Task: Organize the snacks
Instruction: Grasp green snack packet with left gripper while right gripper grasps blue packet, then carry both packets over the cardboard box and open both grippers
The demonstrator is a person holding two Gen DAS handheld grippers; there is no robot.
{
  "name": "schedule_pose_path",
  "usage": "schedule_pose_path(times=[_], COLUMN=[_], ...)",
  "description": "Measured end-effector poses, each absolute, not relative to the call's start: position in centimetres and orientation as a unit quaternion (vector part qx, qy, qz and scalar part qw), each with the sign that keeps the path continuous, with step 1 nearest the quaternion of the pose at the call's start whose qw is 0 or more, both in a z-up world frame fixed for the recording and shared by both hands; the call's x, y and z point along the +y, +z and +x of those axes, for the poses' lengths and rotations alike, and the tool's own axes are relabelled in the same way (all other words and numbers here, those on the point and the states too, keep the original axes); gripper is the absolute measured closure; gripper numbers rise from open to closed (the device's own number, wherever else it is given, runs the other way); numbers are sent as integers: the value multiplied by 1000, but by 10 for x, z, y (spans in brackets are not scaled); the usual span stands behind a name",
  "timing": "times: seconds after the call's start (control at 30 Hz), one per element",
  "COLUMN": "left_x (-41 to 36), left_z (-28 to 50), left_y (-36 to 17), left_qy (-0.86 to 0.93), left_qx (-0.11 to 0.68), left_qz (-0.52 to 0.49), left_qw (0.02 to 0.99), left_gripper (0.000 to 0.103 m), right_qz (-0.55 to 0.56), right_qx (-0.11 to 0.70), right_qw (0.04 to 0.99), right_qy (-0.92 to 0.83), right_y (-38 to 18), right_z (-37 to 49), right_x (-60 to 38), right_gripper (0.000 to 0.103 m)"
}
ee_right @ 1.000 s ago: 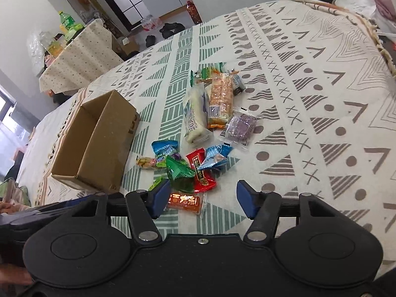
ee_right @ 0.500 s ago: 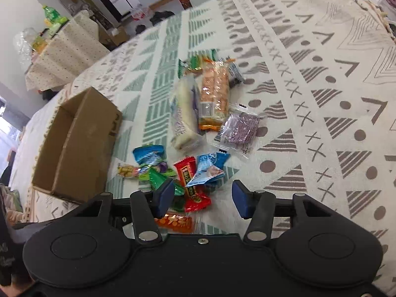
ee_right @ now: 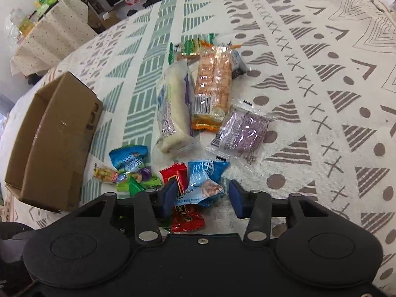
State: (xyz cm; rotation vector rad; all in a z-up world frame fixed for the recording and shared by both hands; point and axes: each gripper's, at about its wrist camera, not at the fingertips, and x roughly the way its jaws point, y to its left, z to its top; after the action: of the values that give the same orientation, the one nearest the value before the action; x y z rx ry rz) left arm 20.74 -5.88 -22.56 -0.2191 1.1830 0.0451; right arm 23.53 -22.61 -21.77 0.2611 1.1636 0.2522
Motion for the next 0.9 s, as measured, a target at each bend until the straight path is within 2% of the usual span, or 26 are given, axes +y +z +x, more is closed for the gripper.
schedule_pose_path(times=[0.2,0.9], left_x=[-56,-44], left_z=[204,177], left_y=[-213,-150], left_qy=[26,51], left_qx=[539,472], left_qz=[-104,-94], left_qw=[836,875], left_gripper=[76,76], right_qz=[120,131], right_qx=[539,453], right_qw=[825,869], right_qy=[119,152], right_y=[-220,-165], right_z=[236,201], right_x=[-223,-222], right_gripper=[73,74])
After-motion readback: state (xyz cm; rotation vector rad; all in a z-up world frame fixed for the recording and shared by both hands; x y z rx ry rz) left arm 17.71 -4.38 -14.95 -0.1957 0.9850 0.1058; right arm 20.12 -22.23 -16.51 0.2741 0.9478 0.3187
